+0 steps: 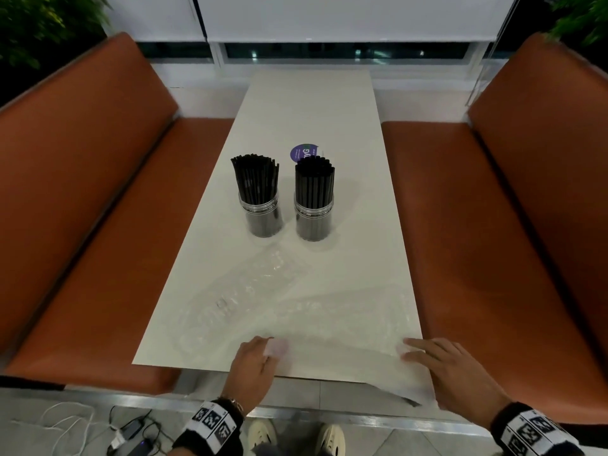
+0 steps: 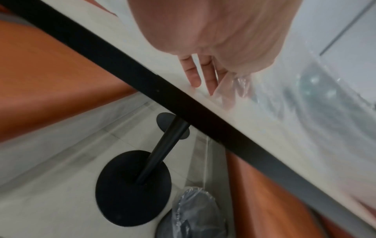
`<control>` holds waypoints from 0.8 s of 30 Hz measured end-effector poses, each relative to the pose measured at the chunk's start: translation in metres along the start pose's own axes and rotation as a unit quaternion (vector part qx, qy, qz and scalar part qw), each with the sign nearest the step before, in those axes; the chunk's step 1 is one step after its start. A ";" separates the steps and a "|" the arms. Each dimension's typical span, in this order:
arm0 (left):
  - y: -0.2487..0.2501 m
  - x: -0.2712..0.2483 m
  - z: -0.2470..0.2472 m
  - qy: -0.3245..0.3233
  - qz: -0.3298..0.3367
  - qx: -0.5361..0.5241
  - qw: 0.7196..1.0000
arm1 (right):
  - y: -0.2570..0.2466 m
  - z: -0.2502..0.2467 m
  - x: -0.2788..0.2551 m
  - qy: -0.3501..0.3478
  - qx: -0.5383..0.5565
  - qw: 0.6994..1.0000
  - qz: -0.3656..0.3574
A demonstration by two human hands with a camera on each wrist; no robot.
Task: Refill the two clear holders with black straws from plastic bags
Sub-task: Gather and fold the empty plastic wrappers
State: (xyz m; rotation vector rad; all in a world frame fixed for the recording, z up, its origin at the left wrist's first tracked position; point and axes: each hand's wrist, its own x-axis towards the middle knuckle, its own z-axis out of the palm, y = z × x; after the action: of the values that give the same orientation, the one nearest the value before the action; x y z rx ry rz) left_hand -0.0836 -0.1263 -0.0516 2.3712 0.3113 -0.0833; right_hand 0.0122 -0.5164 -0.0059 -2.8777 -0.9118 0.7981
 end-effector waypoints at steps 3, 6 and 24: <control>0.005 0.008 0.003 0.009 -0.046 -0.048 0.998 | 0.006 0.003 0.002 0.059 -0.015 0.998 -0.005; 0.013 0.011 0.004 0.025 -0.067 -0.070 0.995 | 0.000 0.008 0.014 0.123 0.092 0.986 0.057; 0.036 0.037 0.001 -0.002 -0.197 0.059 0.979 | -0.012 0.006 0.064 0.167 0.306 0.894 0.281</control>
State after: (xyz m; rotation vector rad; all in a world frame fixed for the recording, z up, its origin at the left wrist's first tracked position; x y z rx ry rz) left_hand -0.0383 -0.1453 -0.0337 2.3937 0.7905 -0.2989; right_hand 0.0477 -0.4727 -0.0387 -2.5513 0.2090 0.4509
